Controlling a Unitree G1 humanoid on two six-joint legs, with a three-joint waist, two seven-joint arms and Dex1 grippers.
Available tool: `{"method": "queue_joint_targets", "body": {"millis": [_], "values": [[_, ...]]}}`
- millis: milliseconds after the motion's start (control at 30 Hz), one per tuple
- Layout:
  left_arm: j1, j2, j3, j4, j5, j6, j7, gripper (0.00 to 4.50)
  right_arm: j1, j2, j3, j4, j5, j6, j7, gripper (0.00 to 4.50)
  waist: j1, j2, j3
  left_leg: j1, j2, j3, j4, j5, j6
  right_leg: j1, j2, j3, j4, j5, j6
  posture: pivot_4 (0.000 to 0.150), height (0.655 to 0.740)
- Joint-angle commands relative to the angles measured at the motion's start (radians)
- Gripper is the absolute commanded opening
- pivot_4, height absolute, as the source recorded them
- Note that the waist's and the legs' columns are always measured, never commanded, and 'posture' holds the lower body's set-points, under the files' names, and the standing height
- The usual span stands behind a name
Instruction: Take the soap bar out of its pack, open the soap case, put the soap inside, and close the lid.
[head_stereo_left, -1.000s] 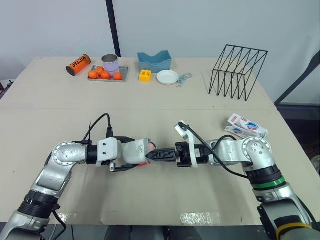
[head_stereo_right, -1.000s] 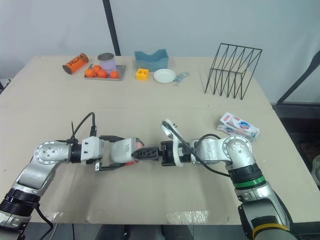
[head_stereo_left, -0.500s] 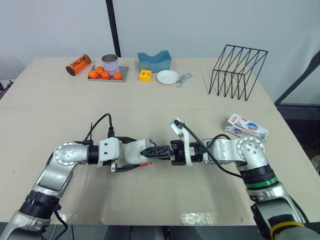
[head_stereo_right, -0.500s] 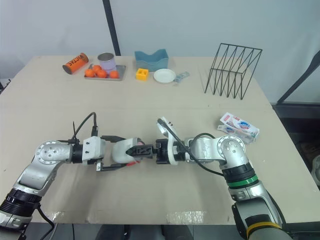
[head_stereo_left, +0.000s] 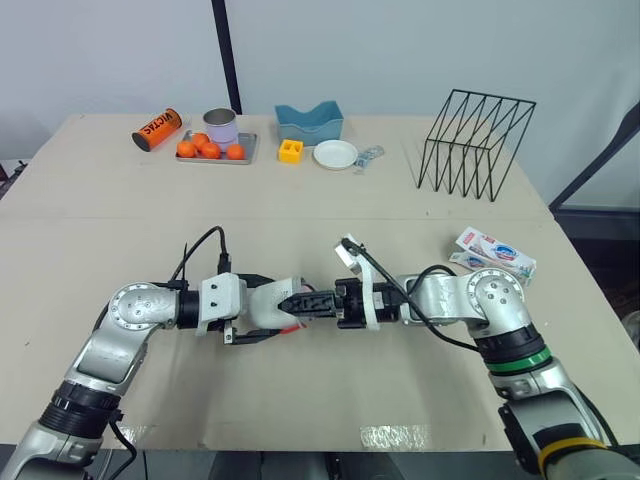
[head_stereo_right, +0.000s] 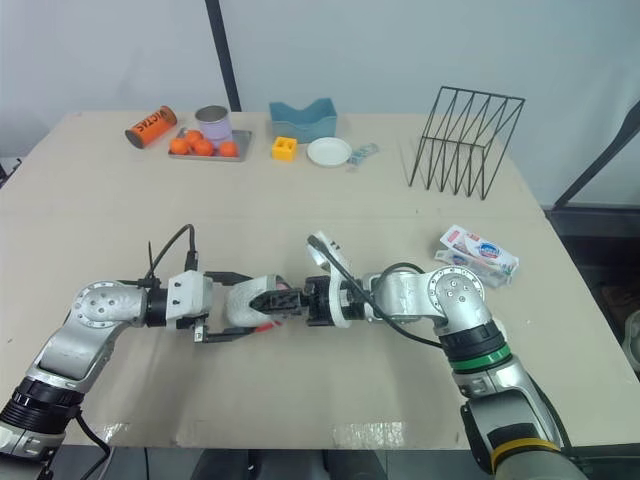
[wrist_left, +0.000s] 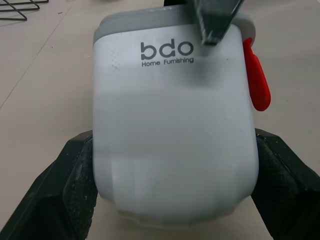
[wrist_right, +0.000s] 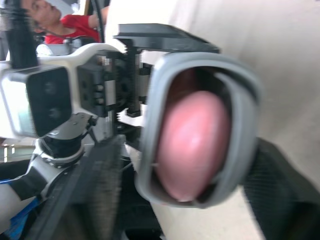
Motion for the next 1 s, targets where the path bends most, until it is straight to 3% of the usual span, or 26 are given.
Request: {"method": "queue_joint_targets", "body": {"millis": [33, 700, 733, 1000], "values": [[-0.016, -0.001, 0.011, -0.03, -0.017, -0.007, 0.001, 3.54, -0.021, 0.015, 0.0, -0.04, 0.023, 0.0, 0.013, 2.05, 0.0, 0.0, 0.0, 0.0, 0.0, 0.0, 0.0, 0.0, 0.0, 0.0, 0.0, 0.0, 0.0, 0.0, 0.0, 0.15, 0.74], [-0.033, -0.003, -0.001, -0.009, 0.005, -0.012, 0.005, 3.54, -0.028, 0.04, 0.025, -0.029, 0.023, 0.015, 0.002, 2.04, 0.0, 0.0, 0.0, 0.0, 0.0, 0.0, 0.0, 0.0, 0.0, 0.0, 0.0, 0.0, 0.0, 0.0, 0.0, 0.15, 0.74], [-0.033, 0.002, -0.001, -0.01, 0.01, -0.004, 0.007, 4.02, -0.029, 0.044, 0.024, -0.026, 0.023, 0.014, 0.001, 2.04, 0.0, 0.0, 0.0, 0.0, 0.0, 0.0, 0.0, 0.0, 0.0, 0.0, 0.0, 0.0, 0.0, 0.0, 0.0, 0.15, 0.74], [-0.036, 0.019, 0.0, -0.024, 0.002, 0.033, -0.006, 4.02, -0.036, 0.066, 0.014, -0.013, 0.023, 0.012, -0.011, 2.04, 0.0, 0.0, 0.0, 0.0, 0.0, 0.0, 0.0, 0.0, 0.0, 0.0, 0.0, 0.0, 0.0, 0.0, 0.0, 0.15, 0.74]]}}
